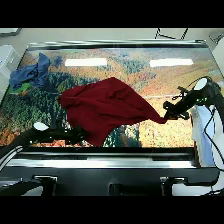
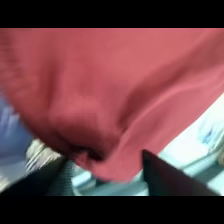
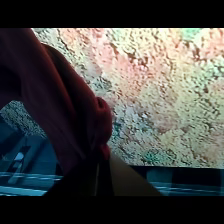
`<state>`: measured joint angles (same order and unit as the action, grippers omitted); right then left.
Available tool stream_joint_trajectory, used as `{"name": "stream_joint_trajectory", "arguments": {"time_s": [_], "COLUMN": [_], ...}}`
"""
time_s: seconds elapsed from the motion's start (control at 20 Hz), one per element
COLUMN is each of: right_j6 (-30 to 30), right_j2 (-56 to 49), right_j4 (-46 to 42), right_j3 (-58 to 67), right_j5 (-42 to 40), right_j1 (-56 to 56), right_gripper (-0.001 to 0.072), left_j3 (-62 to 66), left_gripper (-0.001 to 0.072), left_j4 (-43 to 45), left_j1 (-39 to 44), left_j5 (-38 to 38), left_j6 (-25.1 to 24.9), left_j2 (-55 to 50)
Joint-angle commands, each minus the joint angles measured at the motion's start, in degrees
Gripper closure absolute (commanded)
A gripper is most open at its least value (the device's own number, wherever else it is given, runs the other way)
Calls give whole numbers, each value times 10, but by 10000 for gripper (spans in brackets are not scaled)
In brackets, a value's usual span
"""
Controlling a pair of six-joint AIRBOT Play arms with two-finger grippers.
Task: Fold the clothes and pants, and hang the long-sleeved shirts on hangers.
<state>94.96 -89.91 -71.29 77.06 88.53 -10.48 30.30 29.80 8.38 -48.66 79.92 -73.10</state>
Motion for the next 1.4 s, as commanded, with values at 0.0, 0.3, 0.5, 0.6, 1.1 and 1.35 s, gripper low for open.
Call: {"name": "stream_joint_trajectory", "arguments": {"time_s": [0.0,0.3,0.5,0.6,1.1,1.35], "right_j6": [-7,-39,-40,-36,-4,24], "right_j2": [0,61,158,223,429,346], "right_j4": [9,75,56,2,-89,-89], "right_j3": [0,103,330,407,409,393], "right_j5": [12,-61,-224,-286,-282,-83], "right_j1": [0,0,0,0,0,0], "right_gripper": [677,678,677,677,677,678], "left_j3": [-14,194,530,671,772,709], "left_gripper": [514,674,674,673,673,673], "left_j4": [-84,-86,-86,-85,-55,81], "left_j1": [69,-33,-145,-176,-187,-186], "left_j5": [112,39,40,44,110,-23], "left_j6": [-1,-158,-165,-176,-178,-91], "left_j2": [-3,111,207,229,283,219]}}
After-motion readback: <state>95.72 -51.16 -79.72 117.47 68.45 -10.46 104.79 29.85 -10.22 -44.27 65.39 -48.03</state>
